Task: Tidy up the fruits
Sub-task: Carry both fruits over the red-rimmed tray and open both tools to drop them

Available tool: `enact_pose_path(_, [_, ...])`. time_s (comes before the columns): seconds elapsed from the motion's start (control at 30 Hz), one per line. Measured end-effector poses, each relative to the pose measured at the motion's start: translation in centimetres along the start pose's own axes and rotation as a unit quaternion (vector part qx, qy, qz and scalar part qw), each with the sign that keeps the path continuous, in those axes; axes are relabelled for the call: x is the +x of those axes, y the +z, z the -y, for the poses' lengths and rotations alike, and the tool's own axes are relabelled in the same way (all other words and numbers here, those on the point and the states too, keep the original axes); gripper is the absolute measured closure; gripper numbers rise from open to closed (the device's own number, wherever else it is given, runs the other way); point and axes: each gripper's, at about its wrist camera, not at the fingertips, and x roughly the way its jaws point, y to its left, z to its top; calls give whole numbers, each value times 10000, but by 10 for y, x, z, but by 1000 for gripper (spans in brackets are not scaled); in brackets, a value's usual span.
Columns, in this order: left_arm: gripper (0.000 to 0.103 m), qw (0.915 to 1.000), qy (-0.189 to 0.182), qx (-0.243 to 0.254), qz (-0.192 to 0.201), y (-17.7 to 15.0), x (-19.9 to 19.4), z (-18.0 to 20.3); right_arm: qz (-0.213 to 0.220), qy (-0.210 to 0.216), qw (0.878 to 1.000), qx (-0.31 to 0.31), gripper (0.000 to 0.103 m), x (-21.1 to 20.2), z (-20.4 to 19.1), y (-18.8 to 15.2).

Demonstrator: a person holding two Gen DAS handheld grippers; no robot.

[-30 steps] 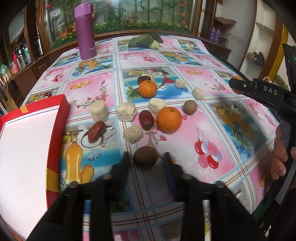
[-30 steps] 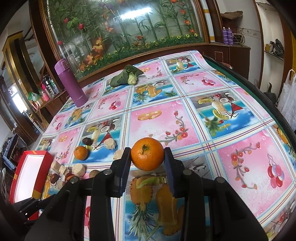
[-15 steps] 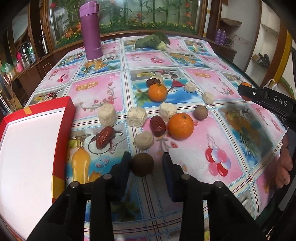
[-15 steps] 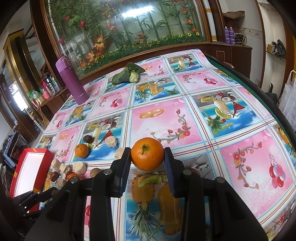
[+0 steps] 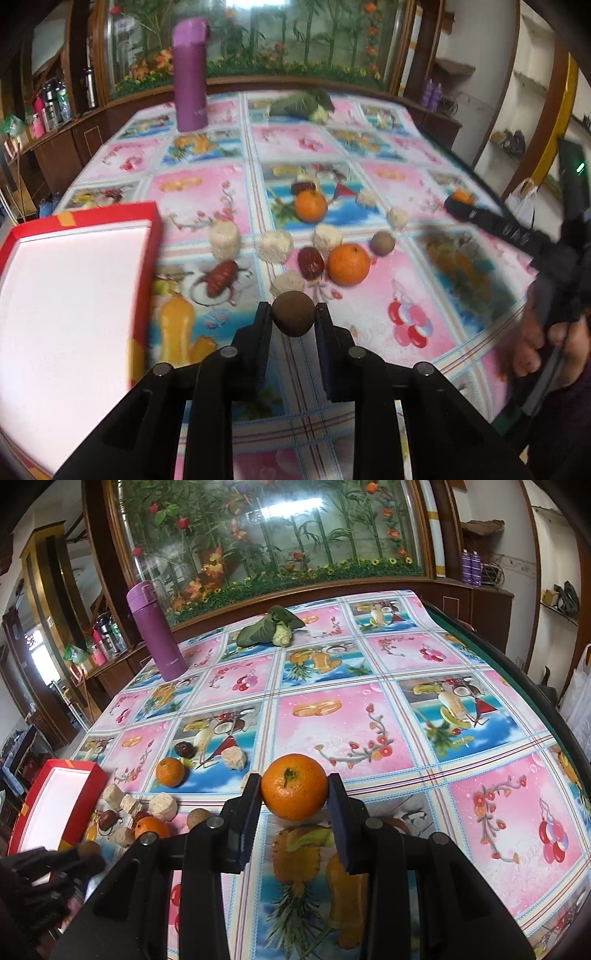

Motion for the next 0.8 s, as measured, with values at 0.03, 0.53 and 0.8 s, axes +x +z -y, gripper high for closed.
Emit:
enact_pose_path(0.03, [80,10000,5,-32,86,0,-8,-3,-1,-15,10000,-26,66,0,-3,-1])
enact_pose_path(0.53, [81,9893,1129,-754,526,-25,-75,-114,-464,1497,9853,-688,65,-2,-148,-40])
enact_pose_path(0.8, [80,9799,1586,-1156,354,-46,-73,-165,-835,2221,9595,-1516,65,3,-261,-68])
